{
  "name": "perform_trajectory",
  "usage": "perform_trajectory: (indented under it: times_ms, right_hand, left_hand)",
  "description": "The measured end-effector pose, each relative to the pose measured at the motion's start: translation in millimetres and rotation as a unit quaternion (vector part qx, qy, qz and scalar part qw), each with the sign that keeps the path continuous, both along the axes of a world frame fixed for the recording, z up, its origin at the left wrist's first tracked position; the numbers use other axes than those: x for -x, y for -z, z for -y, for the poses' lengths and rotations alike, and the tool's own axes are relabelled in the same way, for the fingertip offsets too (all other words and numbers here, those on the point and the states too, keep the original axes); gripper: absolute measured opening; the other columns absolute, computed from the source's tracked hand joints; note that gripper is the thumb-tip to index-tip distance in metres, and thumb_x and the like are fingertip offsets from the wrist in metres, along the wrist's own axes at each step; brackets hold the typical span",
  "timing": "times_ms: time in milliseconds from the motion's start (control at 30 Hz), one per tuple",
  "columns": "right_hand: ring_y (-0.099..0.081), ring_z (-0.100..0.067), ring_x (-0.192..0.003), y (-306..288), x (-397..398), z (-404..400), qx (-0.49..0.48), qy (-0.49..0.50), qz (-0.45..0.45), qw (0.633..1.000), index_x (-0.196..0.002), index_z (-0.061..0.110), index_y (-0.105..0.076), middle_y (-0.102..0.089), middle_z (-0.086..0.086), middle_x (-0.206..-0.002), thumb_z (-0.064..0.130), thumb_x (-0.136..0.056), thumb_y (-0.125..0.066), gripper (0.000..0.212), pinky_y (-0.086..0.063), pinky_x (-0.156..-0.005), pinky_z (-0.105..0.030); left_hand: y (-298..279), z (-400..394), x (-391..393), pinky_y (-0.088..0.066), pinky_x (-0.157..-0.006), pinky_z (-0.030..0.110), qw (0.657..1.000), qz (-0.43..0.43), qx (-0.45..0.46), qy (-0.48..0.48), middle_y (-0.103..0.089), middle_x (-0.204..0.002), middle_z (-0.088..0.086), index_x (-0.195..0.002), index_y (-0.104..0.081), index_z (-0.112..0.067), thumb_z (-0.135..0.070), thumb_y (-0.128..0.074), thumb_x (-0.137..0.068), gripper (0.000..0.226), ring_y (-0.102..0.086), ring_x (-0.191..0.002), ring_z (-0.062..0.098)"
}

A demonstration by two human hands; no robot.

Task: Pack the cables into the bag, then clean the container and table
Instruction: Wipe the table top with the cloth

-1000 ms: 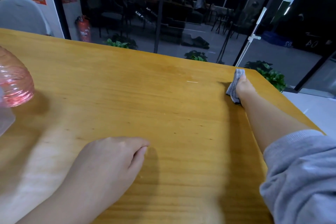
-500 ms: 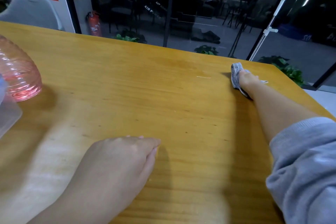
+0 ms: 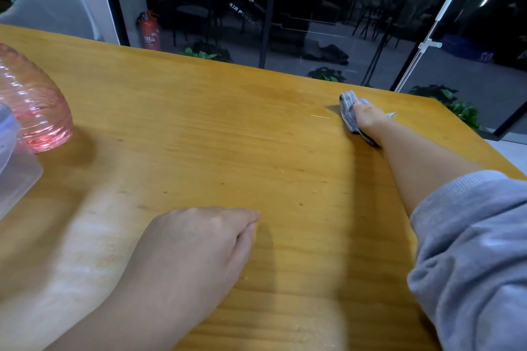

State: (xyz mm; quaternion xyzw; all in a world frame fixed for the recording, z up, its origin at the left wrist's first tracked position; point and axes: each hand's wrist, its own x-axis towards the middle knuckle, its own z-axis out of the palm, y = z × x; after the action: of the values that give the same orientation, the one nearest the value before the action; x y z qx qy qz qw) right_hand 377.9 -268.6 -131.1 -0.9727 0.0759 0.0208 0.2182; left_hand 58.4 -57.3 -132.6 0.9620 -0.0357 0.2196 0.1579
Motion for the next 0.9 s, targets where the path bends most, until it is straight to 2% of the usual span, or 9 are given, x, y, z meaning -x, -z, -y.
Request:
perform_trajectory:
  times_ms: [67, 333, 433, 533, 700, 800, 900]
  right_hand:
    - [-0.018, -0.029, -0.143, 0, 2, -7, -0.017, -0.017, -0.003, 1.0, -0.149, 0.013, -0.024, -0.022, -0.01, -0.156, 0.038, -0.101, -0.011, 0.056, -0.013, -0.117, -0.045]
    - [-0.015, -0.026, -0.145, 1, 4, -33, -0.022, -0.067, -0.014, 0.997, -0.151, 0.016, -0.019, -0.019, -0.008, -0.157, 0.038, -0.102, -0.011, 0.055, -0.011, -0.118, -0.042]
    - [-0.02, -0.029, -0.143, 2, 1, -46, -0.028, -0.079, -0.013, 0.996, -0.149, 0.015, -0.023, -0.023, -0.011, -0.155, 0.039, -0.101, -0.011, 0.056, -0.015, -0.116, -0.044]
    - [-0.025, -0.032, -0.14, 0, 1, -62, -0.037, -0.09, -0.021, 0.995, -0.147, 0.013, -0.029, -0.028, -0.013, -0.152, 0.041, -0.101, -0.012, 0.056, -0.018, -0.115, -0.045]
    - [-0.014, -0.026, -0.145, 2, -1, -78, -0.04, -0.107, -0.019, 0.993, -0.15, 0.015, -0.02, -0.019, -0.007, -0.158, 0.042, -0.1, -0.011, 0.058, -0.01, -0.118, -0.046]
    - [-0.013, -0.026, -0.146, 2, -3, -84, -0.035, -0.115, -0.02, 0.993, -0.15, 0.014, -0.02, -0.017, -0.007, -0.158, 0.04, -0.101, -0.012, 0.057, -0.01, -0.118, -0.045]
    - [-0.011, -0.028, -0.146, 3, -2, -93, -0.01, -0.133, -0.022, 0.991, -0.151, 0.026, -0.018, -0.013, -0.006, -0.159, 0.05, -0.095, -0.014, 0.061, -0.01, -0.117, -0.049]
  left_hand:
    - [4, -6, 0, -0.049, -0.034, 0.028, 1.0, -0.006, -0.007, 0.006, -0.067, -0.061, -0.02, -0.083, -0.073, -0.036, -0.038, -0.038, -0.08, 0.035, -0.062, -0.047, 0.005]
    - [8, -2, -1, -0.047, -0.033, 0.028, 1.0, 0.011, -0.02, 0.022, -0.067, -0.06, -0.015, -0.08, -0.074, -0.034, -0.035, -0.039, -0.079, 0.035, -0.065, -0.052, 0.008]
    - [9, -2, -2, -0.048, -0.034, 0.027, 1.0, 0.011, -0.019, 0.02, -0.068, -0.061, -0.016, -0.08, -0.073, -0.034, -0.036, -0.04, -0.079, 0.034, -0.065, -0.051, 0.008]
    - [8, -4, -2, -0.05, -0.037, 0.028, 1.0, 0.006, 0.024, 0.017, -0.067, -0.06, -0.018, -0.083, -0.073, -0.036, -0.038, -0.04, -0.08, 0.033, -0.063, -0.049, 0.007]
    - [7, -6, -3, -0.051, -0.04, 0.027, 0.999, -0.004, 0.046, 0.01, -0.066, -0.059, -0.02, -0.083, -0.072, -0.037, -0.04, -0.04, -0.08, 0.032, -0.062, -0.05, 0.004]
    - [9, -5, -3, -0.052, -0.041, 0.03, 0.999, -0.006, 0.049, 0.011, -0.067, -0.061, -0.018, -0.084, -0.072, -0.036, -0.04, -0.04, -0.08, 0.032, -0.063, -0.051, 0.007]
    - [9, -4, -2, -0.051, -0.039, 0.031, 0.999, -0.011, 0.046, 0.01, -0.065, -0.059, -0.018, -0.084, -0.072, -0.036, -0.039, -0.04, -0.08, 0.032, -0.062, -0.049, 0.008]
